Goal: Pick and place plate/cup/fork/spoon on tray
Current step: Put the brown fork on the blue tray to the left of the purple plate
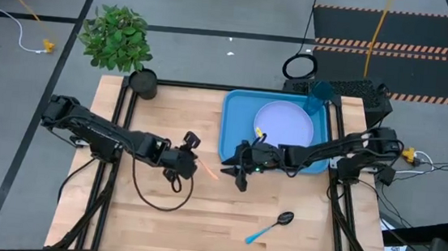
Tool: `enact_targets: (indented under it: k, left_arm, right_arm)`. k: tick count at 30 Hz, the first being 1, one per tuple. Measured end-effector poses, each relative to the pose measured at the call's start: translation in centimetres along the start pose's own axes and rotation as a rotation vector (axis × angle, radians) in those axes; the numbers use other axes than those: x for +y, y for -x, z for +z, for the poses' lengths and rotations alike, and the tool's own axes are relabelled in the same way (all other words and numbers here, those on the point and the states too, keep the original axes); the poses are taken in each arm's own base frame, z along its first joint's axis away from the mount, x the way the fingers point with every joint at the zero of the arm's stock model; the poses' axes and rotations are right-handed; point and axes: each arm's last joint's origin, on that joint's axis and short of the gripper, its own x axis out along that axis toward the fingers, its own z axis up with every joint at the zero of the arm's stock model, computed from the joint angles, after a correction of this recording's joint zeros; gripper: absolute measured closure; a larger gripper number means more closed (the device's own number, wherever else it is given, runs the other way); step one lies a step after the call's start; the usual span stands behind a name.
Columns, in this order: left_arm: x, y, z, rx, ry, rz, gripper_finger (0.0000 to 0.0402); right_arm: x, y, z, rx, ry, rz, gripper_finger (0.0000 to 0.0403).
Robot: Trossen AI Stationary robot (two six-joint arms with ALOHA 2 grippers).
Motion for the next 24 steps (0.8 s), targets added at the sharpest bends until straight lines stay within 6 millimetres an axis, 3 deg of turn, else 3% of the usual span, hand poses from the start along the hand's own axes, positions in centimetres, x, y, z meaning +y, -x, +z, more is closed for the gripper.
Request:
enact_targets:
  k: [11,24]
  left_arm:
    - [-0.2,0.9,2.3,-0.15,-0.203,0.123,0.0401]
    - [-1.2,2.0,3.5,-0.111,-0.399,0.267,0.0401]
  right_arm:
    - [1.0,-0.7,1.3,-0.076,-0.053,0.166,0.0262]
    - [0.9,-1.6,1.1,-0.118,-0.141,0.194,0.0164]
